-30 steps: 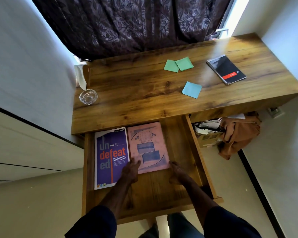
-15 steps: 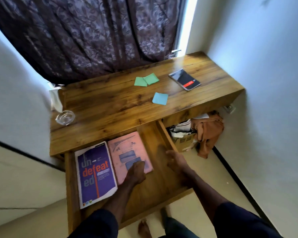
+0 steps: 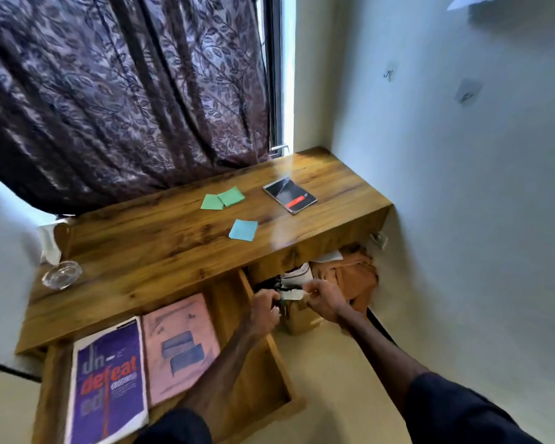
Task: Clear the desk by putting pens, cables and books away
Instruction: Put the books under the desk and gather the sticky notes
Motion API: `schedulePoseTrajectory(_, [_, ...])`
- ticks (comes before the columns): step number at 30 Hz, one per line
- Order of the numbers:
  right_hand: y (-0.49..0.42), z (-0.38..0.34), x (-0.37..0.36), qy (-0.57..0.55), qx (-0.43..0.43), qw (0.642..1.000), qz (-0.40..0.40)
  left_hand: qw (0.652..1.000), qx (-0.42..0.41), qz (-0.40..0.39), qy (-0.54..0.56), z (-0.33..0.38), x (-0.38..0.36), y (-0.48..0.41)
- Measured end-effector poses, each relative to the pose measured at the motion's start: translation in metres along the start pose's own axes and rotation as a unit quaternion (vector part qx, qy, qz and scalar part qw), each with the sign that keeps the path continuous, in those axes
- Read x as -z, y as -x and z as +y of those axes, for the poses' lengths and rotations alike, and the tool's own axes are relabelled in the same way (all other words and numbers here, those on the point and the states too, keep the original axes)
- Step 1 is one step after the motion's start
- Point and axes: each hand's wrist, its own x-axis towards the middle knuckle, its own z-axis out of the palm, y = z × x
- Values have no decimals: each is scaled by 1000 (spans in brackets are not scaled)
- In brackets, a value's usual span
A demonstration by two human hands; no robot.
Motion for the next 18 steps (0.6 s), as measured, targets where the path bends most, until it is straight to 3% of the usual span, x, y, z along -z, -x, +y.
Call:
schedulePoseTrajectory(8, [-33, 92, 97, 6, 11, 1000, -14, 997, 15, 42, 64, 103, -37, -59])
schedulePoseTrajectory(18, [-137, 79, 164, 42, 58, 996, -46, 996, 49, 48, 55, 123, -13, -162])
